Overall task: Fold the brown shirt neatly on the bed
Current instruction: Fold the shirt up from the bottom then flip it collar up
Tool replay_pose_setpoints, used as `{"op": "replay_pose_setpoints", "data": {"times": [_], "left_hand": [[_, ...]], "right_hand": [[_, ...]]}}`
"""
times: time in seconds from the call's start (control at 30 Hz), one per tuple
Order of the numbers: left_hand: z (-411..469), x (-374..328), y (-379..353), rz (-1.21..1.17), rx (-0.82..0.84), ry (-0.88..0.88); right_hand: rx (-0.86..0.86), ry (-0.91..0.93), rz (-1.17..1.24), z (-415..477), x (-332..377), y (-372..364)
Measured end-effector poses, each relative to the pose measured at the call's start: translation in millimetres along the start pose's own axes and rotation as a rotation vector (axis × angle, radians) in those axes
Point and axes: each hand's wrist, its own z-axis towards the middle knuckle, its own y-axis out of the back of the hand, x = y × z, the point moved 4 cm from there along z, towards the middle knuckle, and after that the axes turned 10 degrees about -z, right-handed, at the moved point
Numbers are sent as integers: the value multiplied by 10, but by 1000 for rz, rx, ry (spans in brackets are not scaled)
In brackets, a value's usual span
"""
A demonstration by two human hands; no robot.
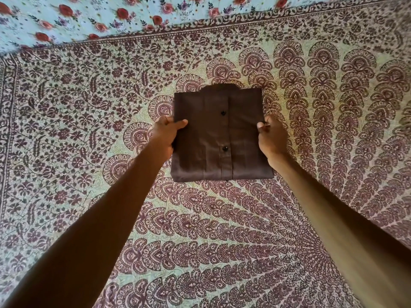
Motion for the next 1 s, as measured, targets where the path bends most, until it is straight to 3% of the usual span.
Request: {"op": "replay_pose_setpoints", "data": {"times": [0.13, 0.3, 0.47, 0.53, 0.67, 0.87, 1.0], "left_hand": [[-23, -35, -37, 8, -29, -71], [-78, -26, -90, -138, 128, 145], [-73, 3, -62, -173, 92, 167], [-48, -11, -66, -18, 20, 92], [-127, -124, -67, 412, -231, -232], [-226, 32, -56, 473, -342, -388], [-191, 92, -79, 577, -389, -428]], "right_hand": [[-59, 1, -39, -1, 32, 18], [-38, -4, -37, 5, 38, -4], [0, 3, -55, 66, 67, -42], [-10, 0, -47, 61, 57, -34], [-28, -24, -40, 5, 38, -36], [5, 1, -144, -22, 21, -23], [-123, 21, -235, -105, 113, 9]]}}
